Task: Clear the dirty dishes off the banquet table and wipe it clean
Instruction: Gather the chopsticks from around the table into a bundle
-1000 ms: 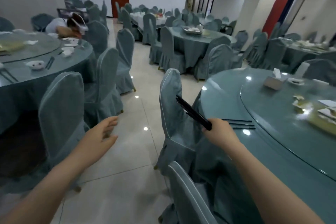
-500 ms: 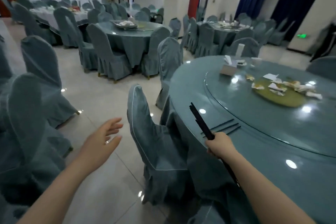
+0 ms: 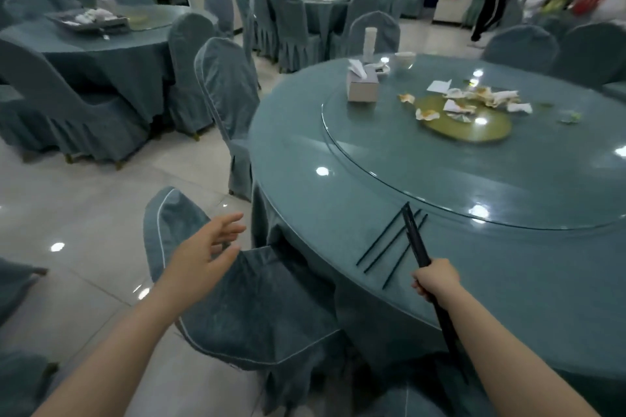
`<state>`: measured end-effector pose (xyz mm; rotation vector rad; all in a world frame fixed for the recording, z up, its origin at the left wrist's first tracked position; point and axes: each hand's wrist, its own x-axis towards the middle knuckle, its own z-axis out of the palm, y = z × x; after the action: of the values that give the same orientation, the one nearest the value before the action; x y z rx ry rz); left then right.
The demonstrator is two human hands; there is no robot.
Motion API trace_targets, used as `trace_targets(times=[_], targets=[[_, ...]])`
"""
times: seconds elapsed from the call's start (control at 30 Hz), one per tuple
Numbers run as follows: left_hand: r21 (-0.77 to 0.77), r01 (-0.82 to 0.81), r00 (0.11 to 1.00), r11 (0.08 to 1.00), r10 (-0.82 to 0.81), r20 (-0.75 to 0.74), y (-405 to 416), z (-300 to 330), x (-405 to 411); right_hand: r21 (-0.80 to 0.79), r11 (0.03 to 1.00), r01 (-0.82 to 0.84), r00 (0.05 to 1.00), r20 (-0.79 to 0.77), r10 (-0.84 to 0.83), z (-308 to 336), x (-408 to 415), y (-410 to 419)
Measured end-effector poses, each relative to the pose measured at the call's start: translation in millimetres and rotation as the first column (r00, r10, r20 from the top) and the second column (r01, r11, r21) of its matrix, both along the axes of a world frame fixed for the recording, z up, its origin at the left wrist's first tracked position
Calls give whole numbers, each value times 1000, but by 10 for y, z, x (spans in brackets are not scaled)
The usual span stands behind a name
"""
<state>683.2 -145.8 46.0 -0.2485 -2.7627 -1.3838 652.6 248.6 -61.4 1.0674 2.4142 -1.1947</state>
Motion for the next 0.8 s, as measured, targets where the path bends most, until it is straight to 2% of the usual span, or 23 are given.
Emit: trace_targets(times=[0.17,0.4,0.6,0.8], targets=[[-20,64,996,998,-62,70,142,-168,-816,202,979,4,993,117,-28,-378,-592,114],[-105,160,973,981,-139,187,149,-339,-1475,241,964,116,986,87,-140,-597,-1104,37],[-158,233,952,960,-191,240,91,-532,-1930,343,939,7,993,109,-47,-572,-1331,-219],[-176,329,905,928,-257,339,234,-928,-2232,377,914,-149,982,164,92,-586,-1407,-464]])
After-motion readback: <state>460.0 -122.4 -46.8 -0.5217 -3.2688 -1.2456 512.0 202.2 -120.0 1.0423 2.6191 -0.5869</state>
